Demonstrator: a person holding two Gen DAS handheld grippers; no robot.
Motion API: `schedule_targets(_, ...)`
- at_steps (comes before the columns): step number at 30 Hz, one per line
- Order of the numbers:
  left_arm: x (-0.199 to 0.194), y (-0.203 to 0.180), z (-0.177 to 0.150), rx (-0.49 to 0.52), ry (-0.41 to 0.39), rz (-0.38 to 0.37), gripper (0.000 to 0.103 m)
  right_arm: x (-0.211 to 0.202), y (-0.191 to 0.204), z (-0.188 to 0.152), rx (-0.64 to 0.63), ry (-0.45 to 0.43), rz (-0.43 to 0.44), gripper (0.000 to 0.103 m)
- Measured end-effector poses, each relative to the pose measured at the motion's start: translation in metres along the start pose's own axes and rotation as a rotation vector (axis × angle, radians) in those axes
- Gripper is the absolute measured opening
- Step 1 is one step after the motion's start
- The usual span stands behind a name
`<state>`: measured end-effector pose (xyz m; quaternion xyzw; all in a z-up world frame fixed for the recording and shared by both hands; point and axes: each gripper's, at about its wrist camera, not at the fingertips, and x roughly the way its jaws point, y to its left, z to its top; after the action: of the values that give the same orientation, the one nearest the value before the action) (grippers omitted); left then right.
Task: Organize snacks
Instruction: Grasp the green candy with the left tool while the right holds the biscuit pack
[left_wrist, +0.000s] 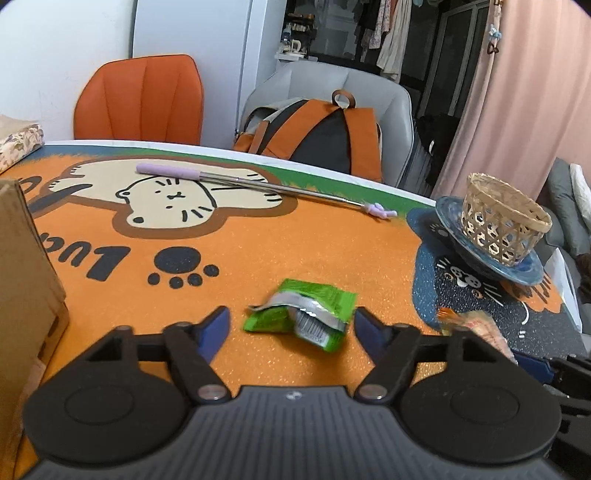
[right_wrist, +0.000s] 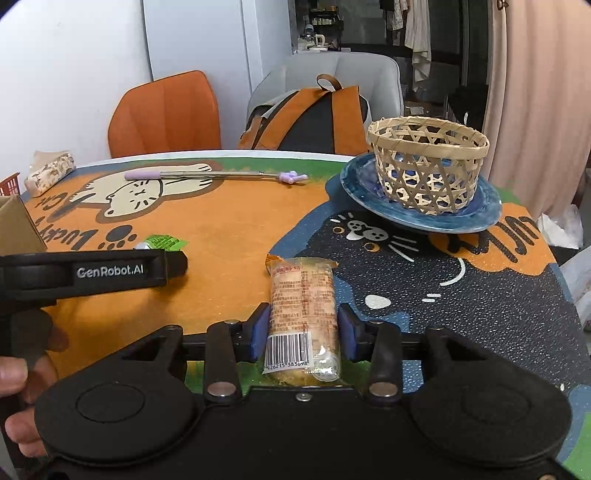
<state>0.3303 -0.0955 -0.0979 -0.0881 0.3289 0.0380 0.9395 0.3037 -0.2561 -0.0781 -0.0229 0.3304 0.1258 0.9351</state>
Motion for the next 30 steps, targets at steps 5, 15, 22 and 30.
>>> schedule_targets(5,-0.005,0.001,-0.001,0.004,-0.016,0.011,0.049,-0.001,-0.002,0.001,0.018,-0.003,-0.011,0.037)
schedule_targets(15,-0.037,0.020,-0.012,-0.041,-0.004,-0.004,0.002,-0.013,0.004,0.003,0.037,-0.050,-0.006,0.037)
schedule_targets(22,-0.050,0.036,-0.009,-0.086,-0.023,-0.001,0.004,-0.009,0.010,0.001,0.028,-0.045,-0.004,0.037)
schedule_targets(30,-0.038,0.040,-0.003,-0.085,-0.030,0.021,0.068,-0.002,0.001,0.000,0.048,-0.025,-0.021,0.037)
